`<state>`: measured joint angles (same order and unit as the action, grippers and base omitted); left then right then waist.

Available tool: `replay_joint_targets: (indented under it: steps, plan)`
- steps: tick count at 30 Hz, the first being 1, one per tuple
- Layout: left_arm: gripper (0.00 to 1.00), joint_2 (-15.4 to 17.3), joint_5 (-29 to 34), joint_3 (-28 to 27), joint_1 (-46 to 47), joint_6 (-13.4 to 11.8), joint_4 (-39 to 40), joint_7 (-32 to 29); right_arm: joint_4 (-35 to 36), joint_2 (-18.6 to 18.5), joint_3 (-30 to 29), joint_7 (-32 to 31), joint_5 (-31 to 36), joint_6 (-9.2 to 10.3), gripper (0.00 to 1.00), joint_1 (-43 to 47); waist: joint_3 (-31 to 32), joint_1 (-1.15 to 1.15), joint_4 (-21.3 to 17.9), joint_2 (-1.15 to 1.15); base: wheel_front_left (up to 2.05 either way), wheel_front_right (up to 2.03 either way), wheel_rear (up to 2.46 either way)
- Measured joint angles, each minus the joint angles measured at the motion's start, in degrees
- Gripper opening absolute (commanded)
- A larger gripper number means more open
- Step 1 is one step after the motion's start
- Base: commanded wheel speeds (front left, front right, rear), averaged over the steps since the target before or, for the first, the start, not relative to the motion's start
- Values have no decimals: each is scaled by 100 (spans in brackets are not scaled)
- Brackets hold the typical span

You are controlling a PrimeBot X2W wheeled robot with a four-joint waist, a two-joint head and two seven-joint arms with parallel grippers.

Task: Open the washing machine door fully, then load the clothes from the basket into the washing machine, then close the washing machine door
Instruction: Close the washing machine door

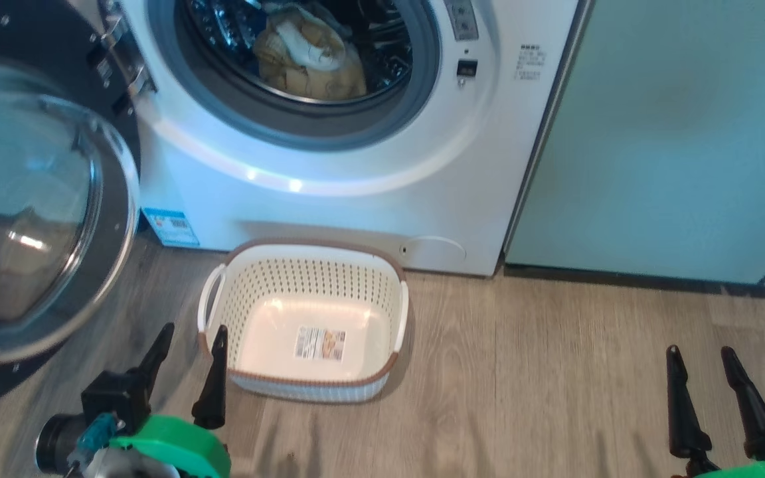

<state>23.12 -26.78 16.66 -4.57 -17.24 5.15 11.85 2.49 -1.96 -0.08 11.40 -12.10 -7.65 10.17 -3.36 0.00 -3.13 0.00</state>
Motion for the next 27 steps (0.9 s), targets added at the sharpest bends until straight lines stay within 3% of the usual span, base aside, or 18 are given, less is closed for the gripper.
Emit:
replay_joint_targets:
  steps: [10,27]
  plan:
    - [100,47,0,11,1,0,-2,0,-26,1,0,0,-40,0,100,-1,-12,0,43,0,-85,85,0]
    - [100,91,0,32,6,-4,7,-1,-87,1,-1,1,-51,0,100,-1,85,0,44,0,-2,2,0]
